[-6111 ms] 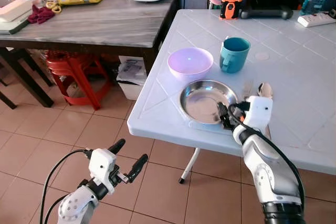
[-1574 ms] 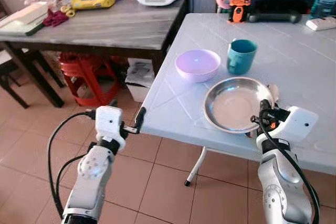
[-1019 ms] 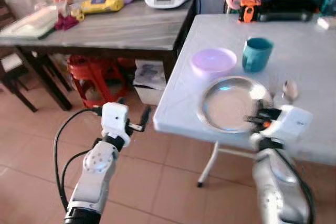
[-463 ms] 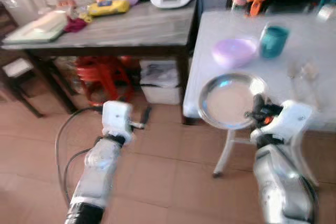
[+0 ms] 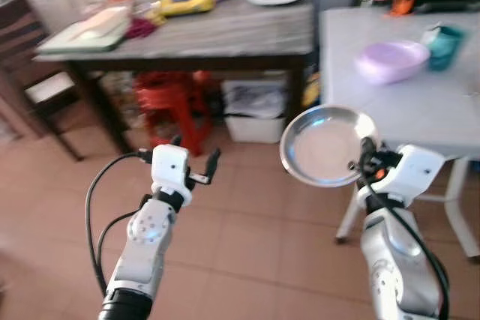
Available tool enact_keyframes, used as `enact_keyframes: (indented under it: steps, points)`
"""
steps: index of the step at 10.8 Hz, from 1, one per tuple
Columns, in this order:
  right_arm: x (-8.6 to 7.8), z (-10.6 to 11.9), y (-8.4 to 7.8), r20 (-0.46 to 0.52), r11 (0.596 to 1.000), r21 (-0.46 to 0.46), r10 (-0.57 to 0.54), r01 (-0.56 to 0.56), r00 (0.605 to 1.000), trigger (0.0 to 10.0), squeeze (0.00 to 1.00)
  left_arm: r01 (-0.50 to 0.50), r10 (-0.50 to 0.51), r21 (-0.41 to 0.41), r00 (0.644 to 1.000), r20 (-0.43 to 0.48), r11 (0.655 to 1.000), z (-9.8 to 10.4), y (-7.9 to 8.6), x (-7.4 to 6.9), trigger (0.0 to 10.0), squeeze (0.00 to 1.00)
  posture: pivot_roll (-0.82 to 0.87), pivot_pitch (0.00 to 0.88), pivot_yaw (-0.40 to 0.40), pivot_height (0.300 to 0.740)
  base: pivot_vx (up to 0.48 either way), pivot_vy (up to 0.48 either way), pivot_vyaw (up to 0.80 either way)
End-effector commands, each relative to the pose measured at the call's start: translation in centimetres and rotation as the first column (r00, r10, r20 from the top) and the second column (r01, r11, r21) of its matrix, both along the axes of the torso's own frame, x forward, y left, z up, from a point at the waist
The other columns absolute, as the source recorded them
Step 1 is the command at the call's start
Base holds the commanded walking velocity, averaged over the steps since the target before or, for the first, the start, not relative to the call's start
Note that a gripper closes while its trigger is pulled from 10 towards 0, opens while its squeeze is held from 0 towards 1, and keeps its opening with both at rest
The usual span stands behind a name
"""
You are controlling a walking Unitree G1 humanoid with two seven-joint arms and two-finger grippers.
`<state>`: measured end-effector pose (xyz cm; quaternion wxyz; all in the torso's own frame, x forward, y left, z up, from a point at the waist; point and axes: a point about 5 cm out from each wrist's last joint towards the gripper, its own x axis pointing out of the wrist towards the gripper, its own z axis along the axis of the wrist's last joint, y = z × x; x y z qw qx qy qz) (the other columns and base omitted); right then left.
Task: Setting the table
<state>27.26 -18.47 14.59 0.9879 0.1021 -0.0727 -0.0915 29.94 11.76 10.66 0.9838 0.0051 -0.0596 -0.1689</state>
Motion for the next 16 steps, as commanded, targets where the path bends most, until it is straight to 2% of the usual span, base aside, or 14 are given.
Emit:
enact_keyframes:
  steps: [1,3,12,16]
  points:
    - [-0.07,0.23,-0.24,0.011,1.0,-0.002,-0.013,0.013,1.0,10.0,0.0,0.038,-0.038,-0.003,0.999,0.03,0.999,0.58,-0.46,0.06,10.0,0.0,-0.19,0.033,0.133,0.74,0.0,0.0,0.0]
    - [-0.04,0.21,-0.22,0.012,1.0,-0.006,-0.015,0.015,1.0,10.0,0.0,0.059,-0.058,-0.026,0.997,0.041,0.998,0.75,-0.68,0.06,10.0,0.0,-0.19,0.035,0.136,0.74,0.0,0.0,0.0]
    - [-0.17,0.37,-0.2,0.02,0.999,-0.032,-0.006,0.007,1.0,10.0,0.0,0.105,-0.103,-0.042,0.994,0.041,0.994,0.64,-1.35,0.13,10.0,0.0,-0.21,0.039,0.141,0.74,0.38,0.0,0.0]
    - [-0.24,0.36,0.04,0.02,0.999,-0.053,0.007,-0.006,1.0,10.0,0.0,0.097,-0.095,-0.036,0.995,0.038,0.995,0.54,-1.18,0.24,10.0,0.0,-0.21,0.036,0.141,0.74,0.321,0.0,0.75]
